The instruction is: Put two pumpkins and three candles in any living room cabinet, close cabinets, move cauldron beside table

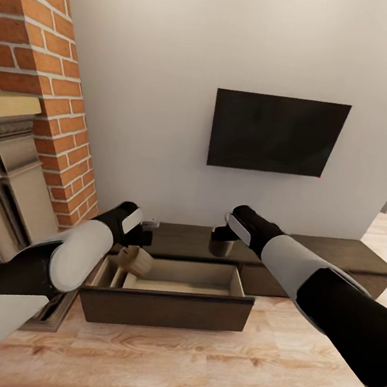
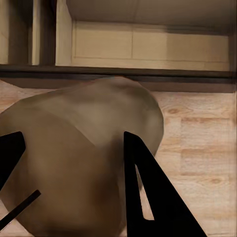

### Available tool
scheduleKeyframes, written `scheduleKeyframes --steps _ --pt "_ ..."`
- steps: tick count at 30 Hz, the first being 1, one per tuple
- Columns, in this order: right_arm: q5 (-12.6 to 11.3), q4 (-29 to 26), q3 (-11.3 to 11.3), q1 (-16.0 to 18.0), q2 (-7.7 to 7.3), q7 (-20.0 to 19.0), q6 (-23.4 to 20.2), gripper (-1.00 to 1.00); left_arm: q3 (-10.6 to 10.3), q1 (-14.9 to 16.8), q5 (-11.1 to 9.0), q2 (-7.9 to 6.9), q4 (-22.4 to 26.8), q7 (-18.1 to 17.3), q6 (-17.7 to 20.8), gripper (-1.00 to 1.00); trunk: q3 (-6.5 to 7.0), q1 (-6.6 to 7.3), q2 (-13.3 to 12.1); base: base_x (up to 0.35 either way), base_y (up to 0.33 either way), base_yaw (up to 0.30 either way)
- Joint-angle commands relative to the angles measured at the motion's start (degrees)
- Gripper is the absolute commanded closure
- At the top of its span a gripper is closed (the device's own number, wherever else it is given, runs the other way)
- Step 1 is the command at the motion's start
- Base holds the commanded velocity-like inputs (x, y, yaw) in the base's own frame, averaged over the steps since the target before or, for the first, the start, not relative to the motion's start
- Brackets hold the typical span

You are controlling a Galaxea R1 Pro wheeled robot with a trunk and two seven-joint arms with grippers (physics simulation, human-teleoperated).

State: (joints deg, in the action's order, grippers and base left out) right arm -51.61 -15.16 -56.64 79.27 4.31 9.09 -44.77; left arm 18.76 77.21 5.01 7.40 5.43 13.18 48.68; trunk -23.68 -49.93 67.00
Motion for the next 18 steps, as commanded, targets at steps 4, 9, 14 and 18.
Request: scheduleKeyframes --steps 4,9,14,18 --pt "-2.6 -0.1 -0.2 -0.6 0.70 0.6 1.7 1.00 0.4 0.0 0.6 0.13 -2.2 0.4 -2.4 1.00 -0.06 -0.02 0.1 0.216 -0.206 0.000" --pt "-8.6 3.5 -0.3 -1.3 0.90 0.6 3.1 1.00 0.5 0.0 0.5 0.15 -4.0 0.3 -3.3 1.00 -0.06 -0.02 0.1 0.258 -0.074 0.000" --pt "-9.8 5.7 -0.4 -4.6 1.52 0.6 5.4 1.00 0.6 0.0 0.5 0.68 -4.2 0.3 -4.5 1.00 -0.06 -0.02 0.1 0.314 -0.008 0.000" --pt "-9.9 5.9 -0.4 -6.4 1.74 0.5 6.2 1.00 0.6 0.0 0.5 1.50 -4.2 0.4 -4.7 1.00 -0.06 -0.02 0.1 0.262 -0.001 0.000"
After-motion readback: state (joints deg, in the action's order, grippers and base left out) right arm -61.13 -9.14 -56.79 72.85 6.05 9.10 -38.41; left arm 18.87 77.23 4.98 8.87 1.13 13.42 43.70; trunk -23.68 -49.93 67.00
